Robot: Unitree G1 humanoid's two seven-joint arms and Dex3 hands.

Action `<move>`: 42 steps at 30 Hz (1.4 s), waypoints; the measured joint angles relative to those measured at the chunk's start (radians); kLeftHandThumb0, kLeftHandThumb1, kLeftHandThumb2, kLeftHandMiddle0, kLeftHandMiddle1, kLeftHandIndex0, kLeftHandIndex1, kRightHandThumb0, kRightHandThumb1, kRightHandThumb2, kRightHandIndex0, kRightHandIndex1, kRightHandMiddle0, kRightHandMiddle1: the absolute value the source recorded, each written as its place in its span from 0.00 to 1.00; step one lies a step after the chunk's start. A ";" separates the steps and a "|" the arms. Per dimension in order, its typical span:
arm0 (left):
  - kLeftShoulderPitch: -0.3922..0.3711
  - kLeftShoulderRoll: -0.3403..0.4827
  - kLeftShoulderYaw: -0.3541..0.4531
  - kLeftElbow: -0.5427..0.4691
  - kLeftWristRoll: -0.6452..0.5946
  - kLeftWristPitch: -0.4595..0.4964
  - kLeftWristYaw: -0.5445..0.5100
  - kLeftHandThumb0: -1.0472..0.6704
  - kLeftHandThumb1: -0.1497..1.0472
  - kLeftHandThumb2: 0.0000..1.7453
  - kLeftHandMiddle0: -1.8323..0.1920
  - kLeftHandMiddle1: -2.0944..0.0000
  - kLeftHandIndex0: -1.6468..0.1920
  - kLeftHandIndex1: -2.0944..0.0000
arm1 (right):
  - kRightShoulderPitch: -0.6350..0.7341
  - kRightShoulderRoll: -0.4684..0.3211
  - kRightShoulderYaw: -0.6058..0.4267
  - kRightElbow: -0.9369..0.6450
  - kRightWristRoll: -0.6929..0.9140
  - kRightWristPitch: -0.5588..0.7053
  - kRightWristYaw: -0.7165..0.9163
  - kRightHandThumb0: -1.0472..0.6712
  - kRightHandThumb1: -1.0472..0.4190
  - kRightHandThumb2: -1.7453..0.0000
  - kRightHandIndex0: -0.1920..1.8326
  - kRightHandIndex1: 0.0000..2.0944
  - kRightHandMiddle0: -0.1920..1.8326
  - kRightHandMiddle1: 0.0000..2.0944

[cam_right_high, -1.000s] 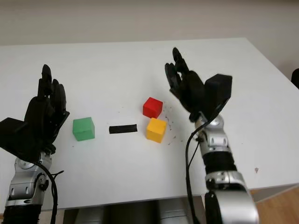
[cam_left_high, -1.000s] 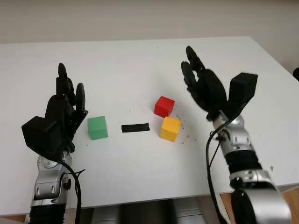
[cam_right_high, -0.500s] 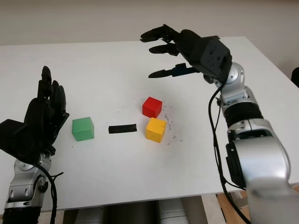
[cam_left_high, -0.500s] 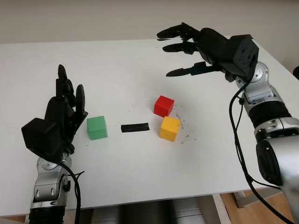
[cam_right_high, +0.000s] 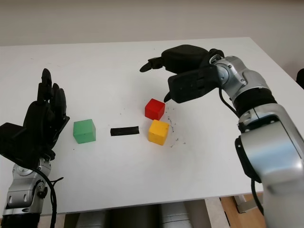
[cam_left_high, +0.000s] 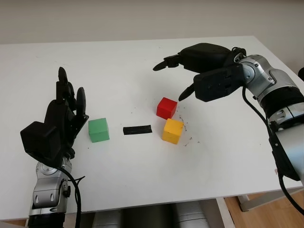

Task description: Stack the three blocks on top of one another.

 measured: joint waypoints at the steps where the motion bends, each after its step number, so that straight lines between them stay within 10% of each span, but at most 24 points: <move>1: 0.000 0.000 0.000 0.000 0.000 0.003 0.000 0.18 1.00 0.35 1.00 1.00 1.00 1.00 | -0.002 -0.002 0.019 0.000 -0.023 -0.010 -0.029 0.33 0.18 0.97 0.21 0.05 0.30 0.10; 42: 0.003 -0.003 -0.004 -0.018 0.010 0.021 0.011 0.18 1.00 0.34 1.00 1.00 1.00 1.00 | -0.027 0.040 0.271 0.116 -0.235 -0.051 -0.371 0.31 0.17 0.97 0.24 0.03 0.35 0.04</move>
